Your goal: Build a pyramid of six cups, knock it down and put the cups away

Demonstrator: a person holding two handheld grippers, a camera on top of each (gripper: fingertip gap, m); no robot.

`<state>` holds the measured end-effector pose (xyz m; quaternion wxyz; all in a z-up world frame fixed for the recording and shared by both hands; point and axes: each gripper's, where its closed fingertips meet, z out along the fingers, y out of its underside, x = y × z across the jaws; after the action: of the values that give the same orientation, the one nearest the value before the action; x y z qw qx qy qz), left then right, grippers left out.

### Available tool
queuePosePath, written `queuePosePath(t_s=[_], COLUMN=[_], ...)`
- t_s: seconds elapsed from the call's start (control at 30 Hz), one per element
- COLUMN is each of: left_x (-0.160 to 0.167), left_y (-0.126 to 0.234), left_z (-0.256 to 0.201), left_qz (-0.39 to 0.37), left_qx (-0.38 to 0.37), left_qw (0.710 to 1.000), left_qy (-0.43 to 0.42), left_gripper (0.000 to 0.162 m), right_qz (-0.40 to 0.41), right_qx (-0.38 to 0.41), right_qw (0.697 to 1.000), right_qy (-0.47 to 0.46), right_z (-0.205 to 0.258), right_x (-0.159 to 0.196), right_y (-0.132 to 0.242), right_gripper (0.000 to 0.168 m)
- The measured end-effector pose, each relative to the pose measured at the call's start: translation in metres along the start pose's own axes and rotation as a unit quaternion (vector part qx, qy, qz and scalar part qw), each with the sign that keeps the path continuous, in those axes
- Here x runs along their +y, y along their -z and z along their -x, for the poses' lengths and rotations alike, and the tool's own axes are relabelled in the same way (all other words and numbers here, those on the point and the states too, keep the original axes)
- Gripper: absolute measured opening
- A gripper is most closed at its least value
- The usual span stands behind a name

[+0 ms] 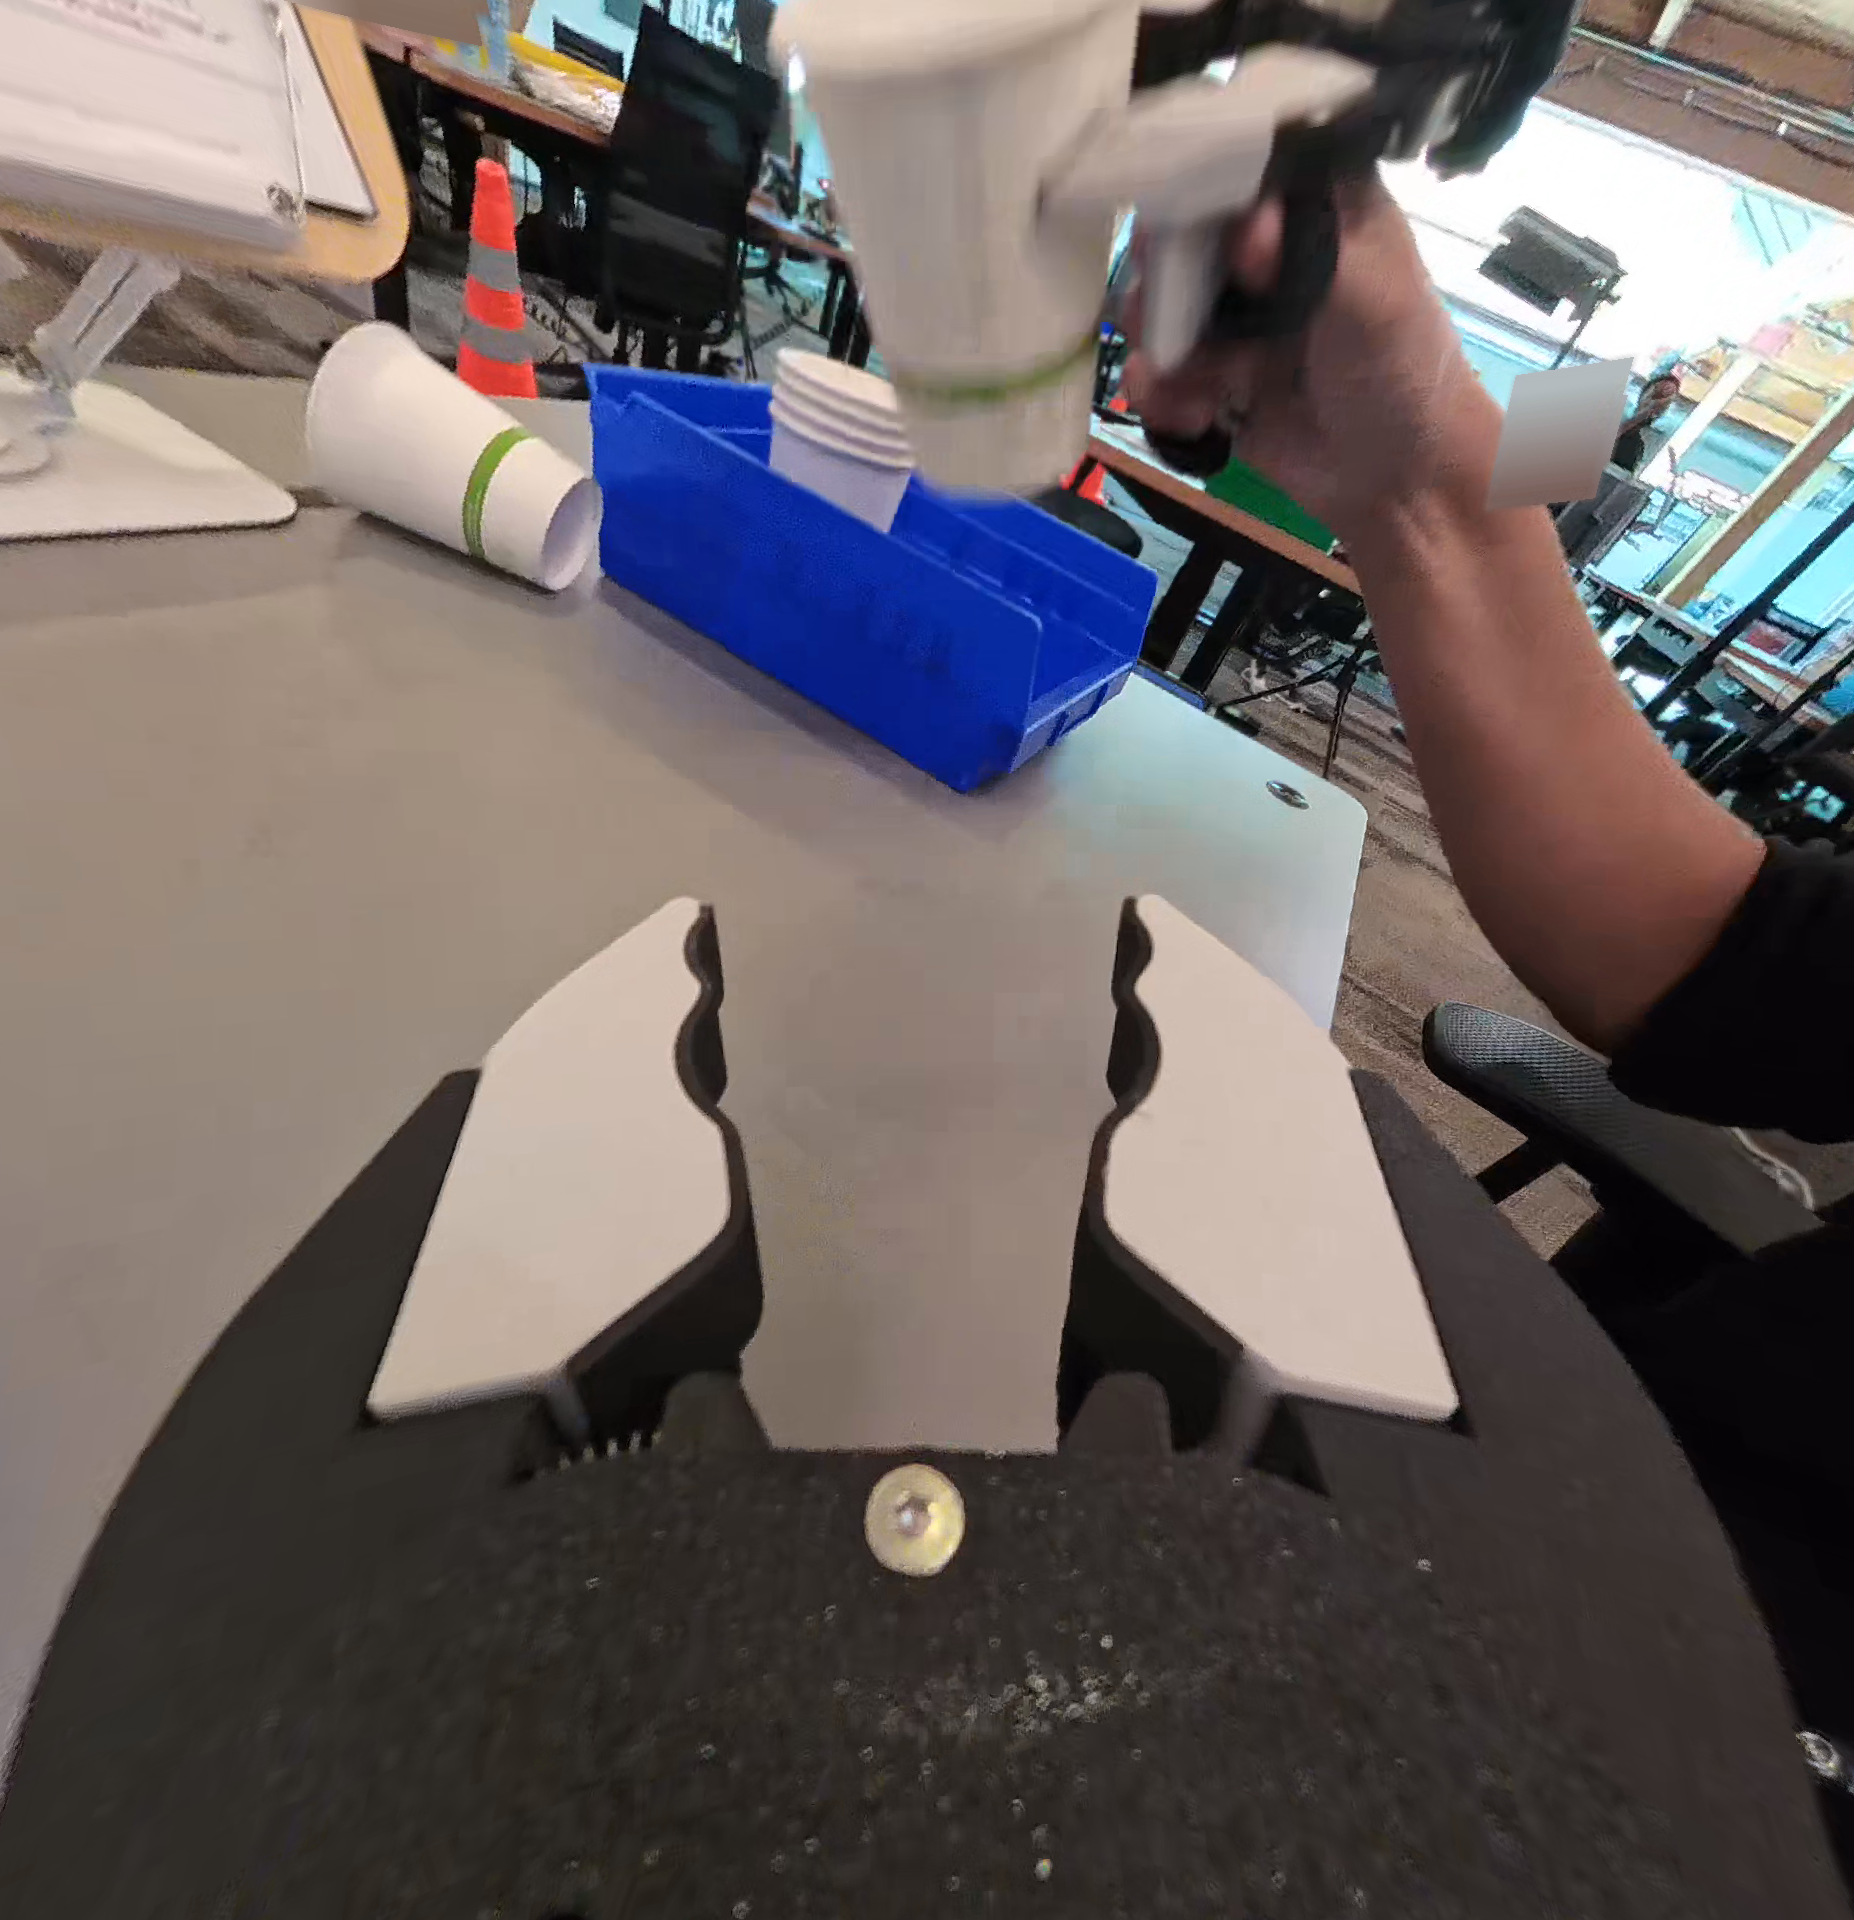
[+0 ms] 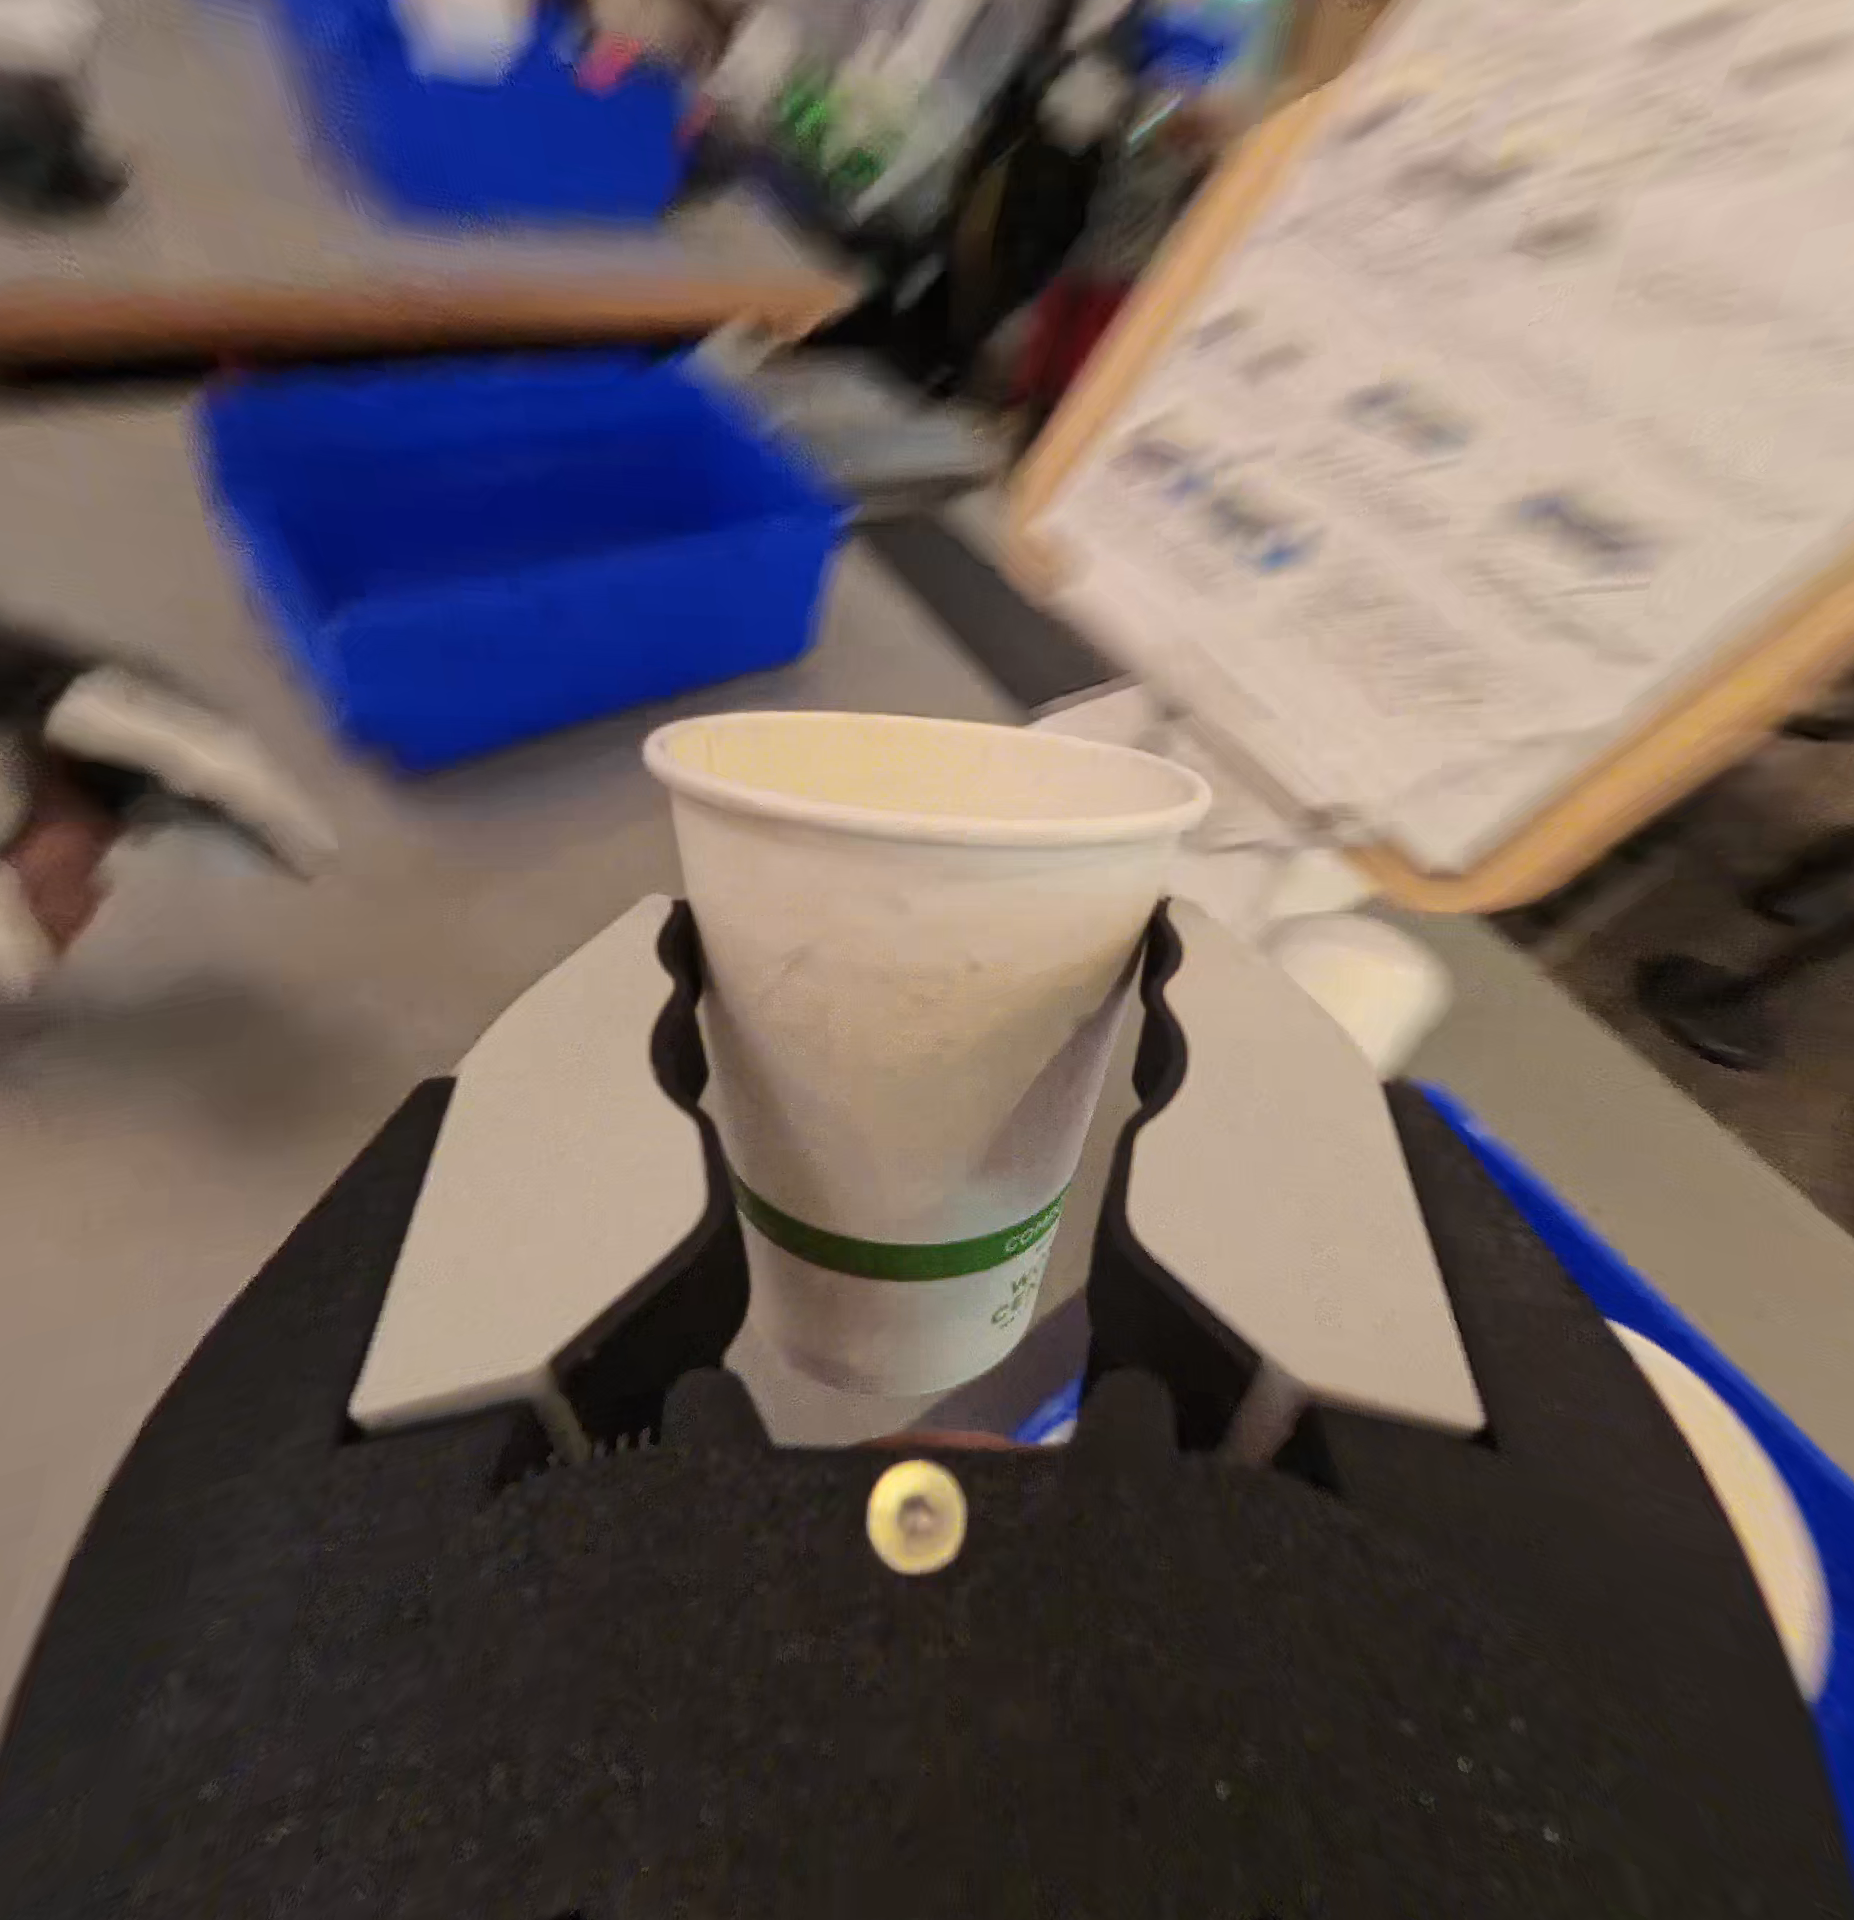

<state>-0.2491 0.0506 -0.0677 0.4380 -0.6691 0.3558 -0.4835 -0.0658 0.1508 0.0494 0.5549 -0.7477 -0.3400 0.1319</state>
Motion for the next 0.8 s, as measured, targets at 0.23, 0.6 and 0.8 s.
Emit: queuePosePath(t_s=[0.23,0.6,0.8], left_x=[0.018,0.031,0.036], left_y=[-0.011,-0.015,-0.016], left_z=[-0.001,-0.003,-0.004], left_qz=[0.040,0.072,0.083], left_qx=[0.014,0.019,0.026], left_qw=[0.999,0.997,0.996], left_qy=[-0.001,-0.025,-0.025], left_gripper=[0.069,0.068,0.068], right_qz=[-0.170,-0.041,0.072], right_qx=[0.284,0.316,0.247], right_qw=[0.930,0.923,0.938], right_qy=[-0.157,-0.216,-0.233], right_z=[-0.192,-0.219,-0.181], right_x=[0.029,0.135,0.163], right_y=[0.079,0.040,0.036], right_gripper=[0.081,0.083,0.097])
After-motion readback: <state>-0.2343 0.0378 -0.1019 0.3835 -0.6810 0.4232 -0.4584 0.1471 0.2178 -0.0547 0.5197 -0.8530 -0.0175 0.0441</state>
